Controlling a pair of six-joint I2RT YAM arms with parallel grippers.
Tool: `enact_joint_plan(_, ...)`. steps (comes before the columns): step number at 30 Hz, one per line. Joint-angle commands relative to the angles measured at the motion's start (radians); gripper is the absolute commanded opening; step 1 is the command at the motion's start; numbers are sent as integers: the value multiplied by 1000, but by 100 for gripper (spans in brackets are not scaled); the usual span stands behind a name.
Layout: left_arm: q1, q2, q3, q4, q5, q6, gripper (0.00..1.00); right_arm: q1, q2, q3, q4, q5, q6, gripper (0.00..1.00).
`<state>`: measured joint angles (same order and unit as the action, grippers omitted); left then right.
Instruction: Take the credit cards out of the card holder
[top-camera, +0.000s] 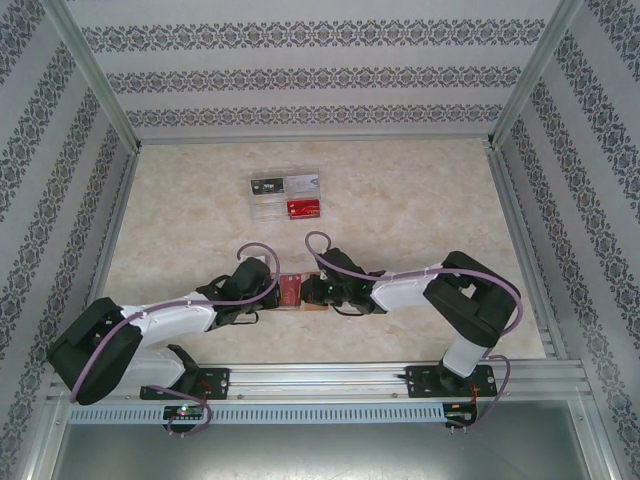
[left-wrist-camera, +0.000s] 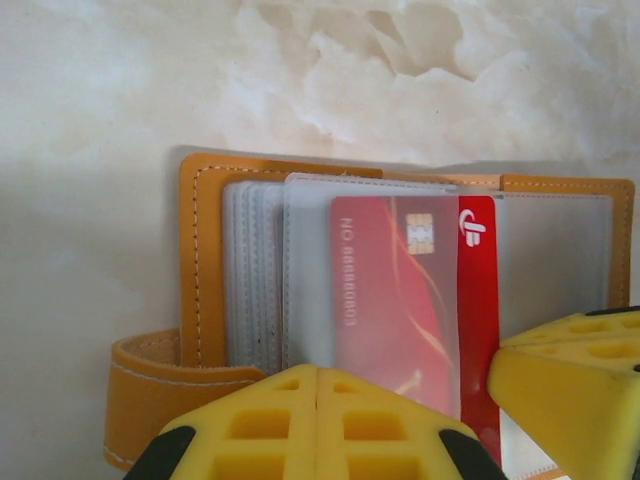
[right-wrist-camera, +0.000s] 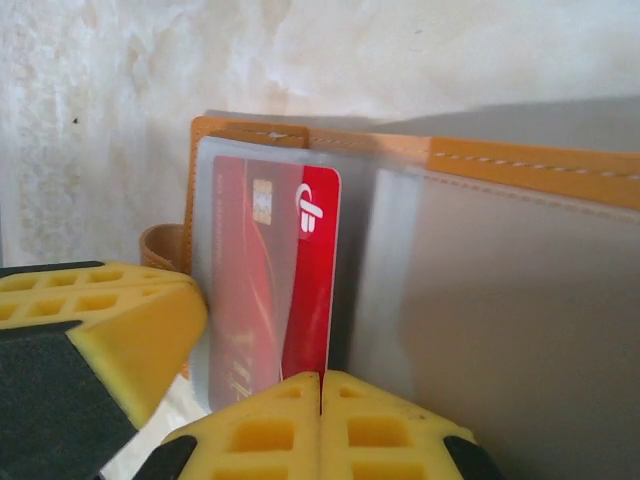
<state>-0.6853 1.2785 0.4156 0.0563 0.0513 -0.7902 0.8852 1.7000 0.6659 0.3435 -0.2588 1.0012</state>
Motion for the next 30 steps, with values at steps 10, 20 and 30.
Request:
enact_joint_plan(10, 9, 37, 3, -71, -41, -12, 0, -20, -77, -56, -15, 11, -13, 14)
enact_joint_plan(20, 9, 37, 6, -69, -27, -9, 0, -23, -15, -2, 2, -14, -28, 22)
enact_joint_plan(30, 9, 33, 9, -75, -23, -8, 0, -32, 2, -16, 21, -14, -22, 11)
